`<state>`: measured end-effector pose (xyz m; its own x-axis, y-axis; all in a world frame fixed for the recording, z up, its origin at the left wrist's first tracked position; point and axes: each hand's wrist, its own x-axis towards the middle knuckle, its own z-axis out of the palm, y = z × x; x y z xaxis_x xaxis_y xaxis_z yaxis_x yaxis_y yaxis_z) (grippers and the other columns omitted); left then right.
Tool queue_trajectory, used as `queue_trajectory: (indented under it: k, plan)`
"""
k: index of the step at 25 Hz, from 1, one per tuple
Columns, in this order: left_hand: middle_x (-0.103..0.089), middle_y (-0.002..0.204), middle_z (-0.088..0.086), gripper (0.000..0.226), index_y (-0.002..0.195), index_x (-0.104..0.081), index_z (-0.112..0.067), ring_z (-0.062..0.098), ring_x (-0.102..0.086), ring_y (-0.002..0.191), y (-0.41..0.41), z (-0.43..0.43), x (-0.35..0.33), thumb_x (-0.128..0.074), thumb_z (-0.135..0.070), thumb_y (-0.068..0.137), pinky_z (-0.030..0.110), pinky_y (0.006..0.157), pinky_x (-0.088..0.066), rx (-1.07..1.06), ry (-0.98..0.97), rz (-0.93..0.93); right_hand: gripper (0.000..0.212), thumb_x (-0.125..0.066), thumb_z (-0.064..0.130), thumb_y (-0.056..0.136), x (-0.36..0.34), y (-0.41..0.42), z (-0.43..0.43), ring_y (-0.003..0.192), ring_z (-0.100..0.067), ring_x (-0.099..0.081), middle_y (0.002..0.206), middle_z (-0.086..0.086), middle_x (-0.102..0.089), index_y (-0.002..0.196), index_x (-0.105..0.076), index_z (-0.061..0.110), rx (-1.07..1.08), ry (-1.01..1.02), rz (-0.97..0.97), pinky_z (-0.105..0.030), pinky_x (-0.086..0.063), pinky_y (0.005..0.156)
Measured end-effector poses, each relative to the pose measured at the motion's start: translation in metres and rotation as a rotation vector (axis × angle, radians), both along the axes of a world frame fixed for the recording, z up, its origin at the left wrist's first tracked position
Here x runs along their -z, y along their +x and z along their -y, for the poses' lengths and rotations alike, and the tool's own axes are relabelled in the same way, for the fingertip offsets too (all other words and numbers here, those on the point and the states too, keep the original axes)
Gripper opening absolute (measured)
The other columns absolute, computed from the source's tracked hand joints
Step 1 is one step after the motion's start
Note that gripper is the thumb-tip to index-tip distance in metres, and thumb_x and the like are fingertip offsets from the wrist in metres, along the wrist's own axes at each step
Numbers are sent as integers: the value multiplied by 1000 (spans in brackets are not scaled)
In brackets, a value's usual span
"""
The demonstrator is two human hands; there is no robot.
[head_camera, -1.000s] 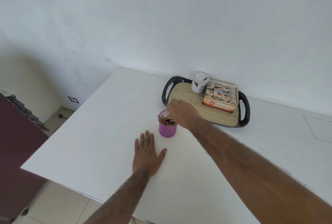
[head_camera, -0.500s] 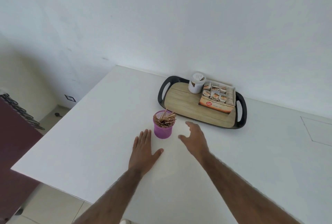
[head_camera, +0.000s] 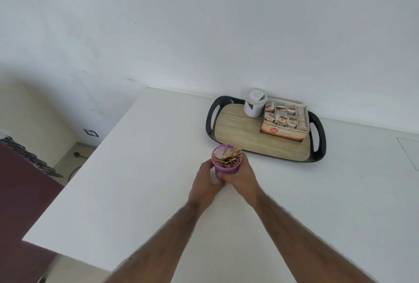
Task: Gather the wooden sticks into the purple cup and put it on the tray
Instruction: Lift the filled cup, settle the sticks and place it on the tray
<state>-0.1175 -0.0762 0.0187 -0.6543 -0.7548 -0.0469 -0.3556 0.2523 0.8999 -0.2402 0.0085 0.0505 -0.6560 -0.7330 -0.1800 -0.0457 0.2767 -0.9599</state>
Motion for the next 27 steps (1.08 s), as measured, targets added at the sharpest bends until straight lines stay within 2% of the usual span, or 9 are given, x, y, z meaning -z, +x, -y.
queue_trajectory:
  k: [2, 6, 9, 11, 13, 17, 20, 24, 27]
  plan:
    - [-52, 135, -23, 72, 139, -46, -42, 0, -52, 124, -1, -3, -8, -86, -36, 79, 15, 96, -45, 49, 23, -30, 85, -96, 15, 57, -8, -3, -6, 110, -6, -65, 117, 14, -68, 129, -54, 33, 18, -18, -68, -26, -58, 88]
    - [-62, 128, -25, 77, 134, -48, -44, -4, -57, 118, -5, -5, -18, -92, -30, 72, 19, 95, -51, 146, 92, -93, 85, -95, 21, 57, -18, -2, -24, 112, -3, -64, 119, 17, -67, 130, -54, 35, -32, -16, -208, -32, -58, 91]
    - [-61, 127, -26, 79, 133, -47, -45, -7, -57, 118, -9, -10, -26, -93, -26, 71, 12, 90, -48, 199, 97, -84, 84, -96, 21, 58, -22, -3, -34, 111, -2, -63, 118, 18, -67, 129, -54, 36, -9, -20, -209, -32, -59, 91]
    - [-61, 130, -22, 83, 140, -46, -36, -1, -58, 121, -13, -17, -32, -92, -21, 72, 16, 88, -52, 213, 110, -131, 84, -97, 23, 59, -23, -8, -43, 110, 1, -62, 118, 18, -66, 128, -53, 38, -24, -14, -216, -30, -59, 90]
    - [-63, 130, -18, 83, 139, -47, -35, 2, -59, 121, -20, -28, -35, -92, -19, 71, 17, 86, -54, 205, 114, -128, 85, -97, 27, 58, -22, -14, -51, 111, 0, -63, 119, 17, -66, 129, -52, 37, -40, 2, -217, -29, -59, 90]
    - [-64, 127, -15, 77, 133, -50, -35, 0, -61, 117, -25, -53, -37, -92, -14, 72, 13, 83, -52, 169, 129, -133, 89, -95, 40, 54, -27, -23, -66, 110, -5, -64, 119, 16, -66, 130, -51, 36, -123, 42, -225, -36, -58, 95]
    - [-65, 125, -18, 80, 137, -49, -30, -4, -60, 115, -29, -54, -43, -92, -16, 71, 11, 83, -51, 145, 98, -178, 84, -95, 36, 58, -35, -28, -70, 110, -3, -64, 119, 16, -67, 131, -52, 34, -102, -20, -236, -26, -56, 94]
    - [-69, 125, -14, 83, 137, -54, -26, 8, -64, 118, -26, -56, -35, -94, -9, 68, 18, 85, -54, 182, 99, -139, 87, -95, 51, 46, -23, -21, -78, 105, -5, -67, 113, 13, -71, 123, -57, 36, -63, 22, -171, -38, -59, 92]
    - [-71, 118, -17, 76, 130, -56, -31, -1, -64, 113, -28, -66, -37, -92, -5, 69, 13, 83, -52, 186, 97, -125, 85, -95, 47, 50, -20, -22, -84, 105, 0, -66, 114, 17, -70, 125, -56, 38, -35, 23, -182, -34, -57, 93]
